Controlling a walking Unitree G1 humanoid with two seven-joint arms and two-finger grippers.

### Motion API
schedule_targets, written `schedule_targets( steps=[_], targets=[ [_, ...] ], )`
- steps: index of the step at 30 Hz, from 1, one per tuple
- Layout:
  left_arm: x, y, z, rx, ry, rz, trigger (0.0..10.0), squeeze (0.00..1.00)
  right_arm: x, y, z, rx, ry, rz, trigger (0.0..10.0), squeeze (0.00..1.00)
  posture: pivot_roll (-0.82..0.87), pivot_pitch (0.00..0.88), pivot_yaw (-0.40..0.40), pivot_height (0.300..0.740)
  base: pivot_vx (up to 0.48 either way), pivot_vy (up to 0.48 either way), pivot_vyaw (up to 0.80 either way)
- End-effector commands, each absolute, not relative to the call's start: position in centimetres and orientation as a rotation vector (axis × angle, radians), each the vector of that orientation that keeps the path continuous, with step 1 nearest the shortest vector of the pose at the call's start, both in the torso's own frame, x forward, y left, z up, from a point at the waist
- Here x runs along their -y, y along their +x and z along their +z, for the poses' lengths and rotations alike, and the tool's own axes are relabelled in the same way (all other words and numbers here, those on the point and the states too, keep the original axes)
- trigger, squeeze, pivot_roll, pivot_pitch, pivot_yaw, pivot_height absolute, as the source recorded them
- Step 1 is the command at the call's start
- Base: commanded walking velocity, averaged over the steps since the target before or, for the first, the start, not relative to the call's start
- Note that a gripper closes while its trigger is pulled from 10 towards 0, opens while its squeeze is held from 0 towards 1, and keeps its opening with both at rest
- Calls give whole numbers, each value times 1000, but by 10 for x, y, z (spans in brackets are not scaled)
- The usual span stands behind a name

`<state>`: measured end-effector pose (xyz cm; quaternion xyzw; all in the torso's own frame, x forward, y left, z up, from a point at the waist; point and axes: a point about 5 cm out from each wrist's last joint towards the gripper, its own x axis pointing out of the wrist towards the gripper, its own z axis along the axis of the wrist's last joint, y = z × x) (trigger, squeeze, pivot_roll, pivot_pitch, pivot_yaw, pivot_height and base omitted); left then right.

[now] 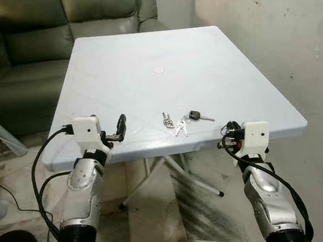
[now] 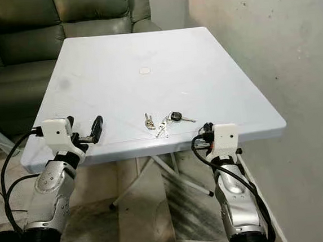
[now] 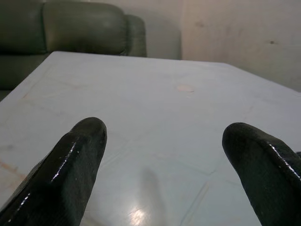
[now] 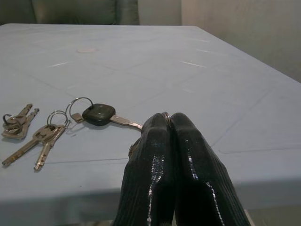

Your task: Hang keys on a hook

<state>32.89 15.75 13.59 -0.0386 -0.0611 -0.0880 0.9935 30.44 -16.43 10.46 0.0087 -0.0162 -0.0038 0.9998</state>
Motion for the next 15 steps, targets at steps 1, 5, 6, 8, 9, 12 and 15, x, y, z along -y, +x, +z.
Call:
schedule_targets(
  steps=[1, 5, 6, 8, 9, 12, 15],
  targets=[
    [-155, 332, 138, 129, -67, -190, 10000, 0, 164, 304, 110, 63, 11, -12, 10000, 0, -28, 27, 53, 740, 0, 0, -750],
    [-152, 333, 140, 133, -104, -200, 10000, 0, 164, 303, 110, 63, 10, -16, 10000, 0, -29, 30, 50, 740, 0, 0, -750],
    [-151, 333, 139, 123, -112, -201, 10000, 0, 163, 302, 110, 63, 9, -13, 10000, 0, -27, 31, 46, 740, 0, 0, -750],
    [-150, 333, 138, 117, -134, -207, 10000, 0, 163, 302, 110, 62, 7, -10, 10000, 0, -27, 31, 40, 740, 0, 0, -750],
    [-149, 333, 138, 122, -136, -209, 10000, 0, 163, 302, 110, 62, 5, -8, 10000, 0, -26, 30, 37, 740, 0, 0, -750],
    [-150, 332, 136, 120, -131, -193, 10000, 0, 163, 303, 111, 61, -3, 3, 10000, 0, -24, 29, 29, 740, 0, 472, -750],
    [-151, 331, 136, 126, -125, -184, 10000, 0, 163, 304, 112, 63, -5, 8, 10000, 0, -20, 27, 18, 740, 0, 315, -750]
  ],
)
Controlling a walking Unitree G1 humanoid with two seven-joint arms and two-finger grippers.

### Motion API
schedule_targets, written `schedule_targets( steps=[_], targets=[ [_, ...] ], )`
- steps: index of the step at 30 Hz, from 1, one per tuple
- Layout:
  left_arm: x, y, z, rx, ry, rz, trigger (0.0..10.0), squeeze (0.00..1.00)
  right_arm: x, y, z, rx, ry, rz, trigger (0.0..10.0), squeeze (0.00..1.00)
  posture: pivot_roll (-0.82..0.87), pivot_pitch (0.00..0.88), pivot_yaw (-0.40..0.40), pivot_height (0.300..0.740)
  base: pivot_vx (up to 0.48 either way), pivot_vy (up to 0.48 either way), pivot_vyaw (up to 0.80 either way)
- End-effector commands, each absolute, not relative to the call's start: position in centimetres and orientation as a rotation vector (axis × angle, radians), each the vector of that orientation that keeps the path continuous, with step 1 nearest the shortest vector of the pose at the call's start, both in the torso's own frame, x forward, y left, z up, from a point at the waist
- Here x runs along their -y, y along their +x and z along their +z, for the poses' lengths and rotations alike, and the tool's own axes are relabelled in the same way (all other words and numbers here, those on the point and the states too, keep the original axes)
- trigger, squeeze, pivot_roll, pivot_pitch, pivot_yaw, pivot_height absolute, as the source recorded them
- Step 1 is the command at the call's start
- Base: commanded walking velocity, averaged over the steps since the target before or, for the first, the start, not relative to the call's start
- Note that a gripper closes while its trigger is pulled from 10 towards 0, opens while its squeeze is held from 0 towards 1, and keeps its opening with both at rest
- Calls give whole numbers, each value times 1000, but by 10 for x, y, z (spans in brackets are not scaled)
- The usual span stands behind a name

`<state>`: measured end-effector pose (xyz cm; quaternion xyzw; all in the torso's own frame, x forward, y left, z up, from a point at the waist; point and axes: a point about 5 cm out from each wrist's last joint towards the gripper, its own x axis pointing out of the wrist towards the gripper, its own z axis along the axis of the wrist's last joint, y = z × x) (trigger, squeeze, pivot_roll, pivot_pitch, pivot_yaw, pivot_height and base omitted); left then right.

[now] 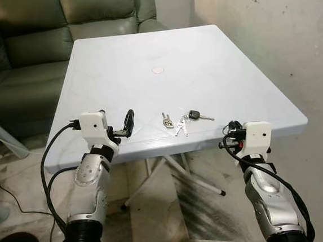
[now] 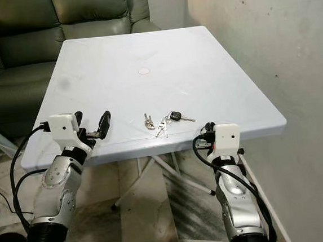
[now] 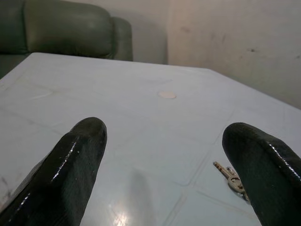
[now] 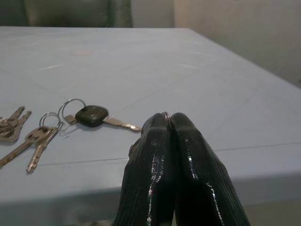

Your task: Hang keys on a hook

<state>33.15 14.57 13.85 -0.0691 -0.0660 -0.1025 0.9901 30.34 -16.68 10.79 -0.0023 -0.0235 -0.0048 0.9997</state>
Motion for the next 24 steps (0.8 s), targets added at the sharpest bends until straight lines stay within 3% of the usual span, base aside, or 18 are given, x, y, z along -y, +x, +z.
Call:
schedule_targets(
  steps=[1, 24],
  targets=[
    [-150, 331, 137, 129, -126, -183, 10000, 0, 163, 305, 113, 64, -5, 9, 10000, 0, -19, 26, 16, 740, 0, 0, -750],
    [-153, 329, 137, 134, -114, -162, 10000, 0, 161, 307, 116, 65, -13, 47, 10000, 0, -10, 6, -10, 740, 0, 0, -749]
  ],
)
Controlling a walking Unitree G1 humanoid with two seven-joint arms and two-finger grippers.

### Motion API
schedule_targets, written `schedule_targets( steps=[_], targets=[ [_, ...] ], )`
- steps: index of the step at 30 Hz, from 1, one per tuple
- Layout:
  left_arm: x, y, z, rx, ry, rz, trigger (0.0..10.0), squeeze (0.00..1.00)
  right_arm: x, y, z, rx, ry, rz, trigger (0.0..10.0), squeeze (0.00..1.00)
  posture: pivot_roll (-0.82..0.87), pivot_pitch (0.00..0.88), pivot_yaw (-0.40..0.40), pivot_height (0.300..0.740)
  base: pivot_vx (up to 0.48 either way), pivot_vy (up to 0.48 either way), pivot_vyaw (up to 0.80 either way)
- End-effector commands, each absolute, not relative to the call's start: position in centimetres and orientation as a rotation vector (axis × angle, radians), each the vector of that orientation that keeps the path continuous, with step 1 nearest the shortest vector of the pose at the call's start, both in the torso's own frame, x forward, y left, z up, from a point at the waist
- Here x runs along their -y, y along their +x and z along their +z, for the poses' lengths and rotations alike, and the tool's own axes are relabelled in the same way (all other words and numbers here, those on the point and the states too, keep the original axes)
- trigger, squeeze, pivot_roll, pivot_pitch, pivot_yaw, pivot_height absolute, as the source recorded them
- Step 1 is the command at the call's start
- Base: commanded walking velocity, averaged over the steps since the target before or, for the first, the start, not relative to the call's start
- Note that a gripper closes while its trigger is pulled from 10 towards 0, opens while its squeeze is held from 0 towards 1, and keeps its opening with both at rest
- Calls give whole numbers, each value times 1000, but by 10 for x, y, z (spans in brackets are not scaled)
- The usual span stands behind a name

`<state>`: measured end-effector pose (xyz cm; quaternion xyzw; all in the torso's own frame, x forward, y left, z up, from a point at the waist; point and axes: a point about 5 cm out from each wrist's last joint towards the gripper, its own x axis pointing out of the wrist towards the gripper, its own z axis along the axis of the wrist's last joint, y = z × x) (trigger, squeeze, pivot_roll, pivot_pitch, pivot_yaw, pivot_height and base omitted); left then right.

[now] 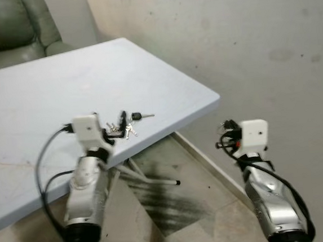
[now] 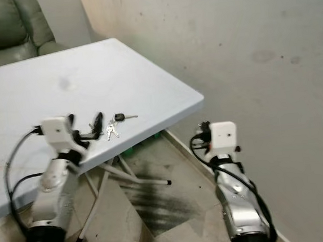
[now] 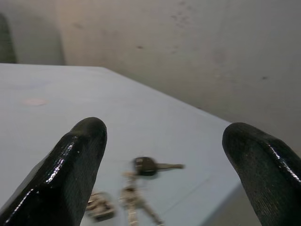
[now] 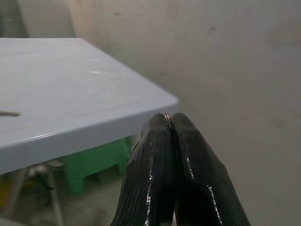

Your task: Hang keys on a hook

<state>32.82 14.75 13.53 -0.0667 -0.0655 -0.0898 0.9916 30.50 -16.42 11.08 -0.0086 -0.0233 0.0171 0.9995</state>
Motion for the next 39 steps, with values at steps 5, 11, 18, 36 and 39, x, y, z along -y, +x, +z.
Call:
schedule_targets(
  steps=[5, 11, 18, 36, 39],
  targets=[
    [-153, 329, 137, 136, -103, -167, 10000, 0, 160, 308, 116, 64, -13, 49, 10000, 0, -11, 4, -11, 740, 0, 0, -750],
    [-150, 329, 136, 132, -115, -179, 10000, 0, 161, 307, 116, 64, -15, 46, 10000, 0, -17, 3, -9, 740, 0, 0, -749],
    [-148, 328, 135, 130, -122, -189, 10000, 0, 162, 305, 115, 63, -14, 41, 10000, 0, -19, 4, -7, 740, 0, 0, -749],
    [-147, 327, 130, 91, -138, -188, 10000, 0, 162, 304, 114, 56, -14, 43, 10000, 0, -13, 14, -15, 740, 0, 0, -749],
    [-145, 325, 129, 88, -124, -202, 10000, 0, 162, 303, 114, 55, -15, 44, 10000, 0, -12, 14, -15, 740, 0, 0, -744]
  ],
)
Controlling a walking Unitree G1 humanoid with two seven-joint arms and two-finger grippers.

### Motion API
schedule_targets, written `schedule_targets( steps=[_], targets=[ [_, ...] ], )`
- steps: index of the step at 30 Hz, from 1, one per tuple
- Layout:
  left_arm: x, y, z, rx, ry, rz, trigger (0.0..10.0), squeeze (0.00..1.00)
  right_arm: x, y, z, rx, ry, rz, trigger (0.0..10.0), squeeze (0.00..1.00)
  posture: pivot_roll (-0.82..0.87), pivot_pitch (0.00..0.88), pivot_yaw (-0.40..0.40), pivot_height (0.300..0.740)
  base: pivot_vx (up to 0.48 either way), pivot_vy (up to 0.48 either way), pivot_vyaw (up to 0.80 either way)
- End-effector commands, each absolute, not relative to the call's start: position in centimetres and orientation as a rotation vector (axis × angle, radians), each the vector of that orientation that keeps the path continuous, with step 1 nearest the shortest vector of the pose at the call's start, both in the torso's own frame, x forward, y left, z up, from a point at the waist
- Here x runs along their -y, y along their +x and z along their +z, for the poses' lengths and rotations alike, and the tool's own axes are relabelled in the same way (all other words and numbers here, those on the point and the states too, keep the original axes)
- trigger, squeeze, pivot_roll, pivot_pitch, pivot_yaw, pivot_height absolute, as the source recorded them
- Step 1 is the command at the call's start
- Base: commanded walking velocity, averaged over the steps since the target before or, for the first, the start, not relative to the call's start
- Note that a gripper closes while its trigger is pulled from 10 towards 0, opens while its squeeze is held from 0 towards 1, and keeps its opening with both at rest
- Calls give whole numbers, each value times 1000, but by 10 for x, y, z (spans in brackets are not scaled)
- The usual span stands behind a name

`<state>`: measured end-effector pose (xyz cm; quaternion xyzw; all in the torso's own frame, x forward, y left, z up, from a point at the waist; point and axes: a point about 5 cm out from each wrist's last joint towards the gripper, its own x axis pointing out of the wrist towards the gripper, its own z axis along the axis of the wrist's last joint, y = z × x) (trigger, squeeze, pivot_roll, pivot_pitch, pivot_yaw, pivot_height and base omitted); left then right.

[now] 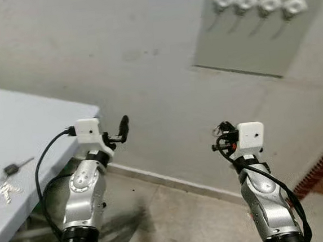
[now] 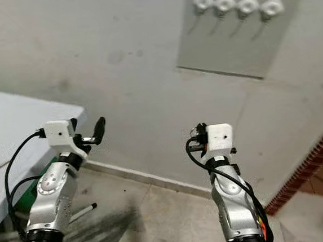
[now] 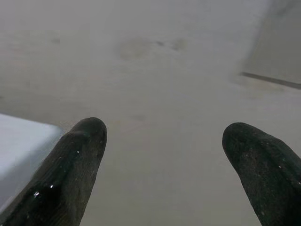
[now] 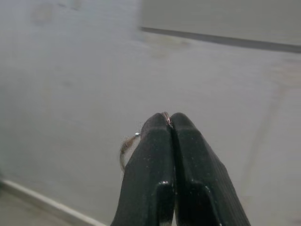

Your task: Hang keys on a hook

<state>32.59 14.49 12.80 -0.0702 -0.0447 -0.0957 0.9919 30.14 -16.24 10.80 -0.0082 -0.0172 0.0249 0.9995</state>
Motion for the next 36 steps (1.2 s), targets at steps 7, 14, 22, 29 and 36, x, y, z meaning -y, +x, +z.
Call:
schedule_targets(
  steps=[7, 14, 22, 29, 36],
  targets=[
    [-146, 320, 125, 68, -87, -238, 10000, 0, 166, 302, 112, 45, -49, 68, 10000, 0, -12, 25, -13, 740, 0, 0, -742],
    [-148, 319, 127, 73, -45, -275, 10000, 0, 173, 303, 114, 47, -60, 52, 10000, 0, -13, 31, -11, 740, 0, 0, -734],
    [-151, 319, 128, 72, -92, -224, 10000, 0, 170, 301, 111, 38, -30, 32, 10000, 0, -13, 39, -7, 740, 0, 0, -709],
    [-150, 318, 129, 82, -96, -222, 10000, 0, 172, 301, 116, 66, -19, 14, 10000, 0, -15, 42, -6, 740, 0, 0, -159],
    [-154, 319, 127, 52, -110, -185, 10000, 0, 171, 299, 121, 102, 7, 22, 10000, 0, -15, 46, -4, 740, 0, 0, 0]
  ],
)
